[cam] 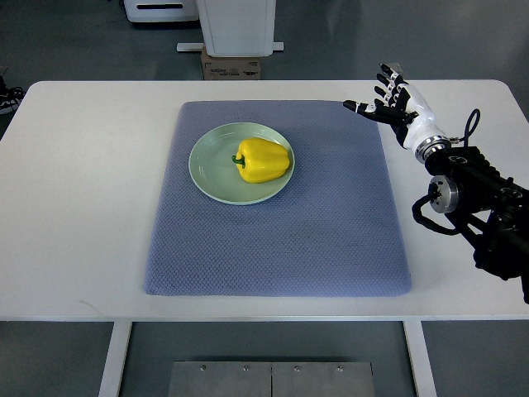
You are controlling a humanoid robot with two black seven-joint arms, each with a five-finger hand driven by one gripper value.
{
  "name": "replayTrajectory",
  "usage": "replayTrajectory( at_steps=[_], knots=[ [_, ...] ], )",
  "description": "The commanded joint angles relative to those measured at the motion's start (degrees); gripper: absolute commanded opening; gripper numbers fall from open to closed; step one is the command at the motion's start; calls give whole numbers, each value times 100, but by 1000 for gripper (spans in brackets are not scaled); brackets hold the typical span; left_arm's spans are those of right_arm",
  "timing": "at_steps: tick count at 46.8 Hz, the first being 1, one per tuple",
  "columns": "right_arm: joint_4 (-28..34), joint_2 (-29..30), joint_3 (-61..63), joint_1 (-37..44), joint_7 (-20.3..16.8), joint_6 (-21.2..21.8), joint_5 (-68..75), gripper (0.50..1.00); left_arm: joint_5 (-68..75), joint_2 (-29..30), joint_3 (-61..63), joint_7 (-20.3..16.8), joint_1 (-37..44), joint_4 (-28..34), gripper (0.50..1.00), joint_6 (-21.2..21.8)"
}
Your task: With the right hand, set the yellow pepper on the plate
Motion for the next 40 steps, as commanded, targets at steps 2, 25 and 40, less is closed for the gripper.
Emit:
replayTrajectory(
  at_steps=[2,25,40],
  knots=[
    [-5,0,270,-129,72,-26,33,1000,0,0,0,0,0,0,1000,0],
    [12,-26,710,-472,99,-18,33,1000,0,0,0,0,0,0,1000,0],
    [21,-26,684,-533,99,-26,24,1000,0,0,0,0,0,0,1000,0]
  ],
)
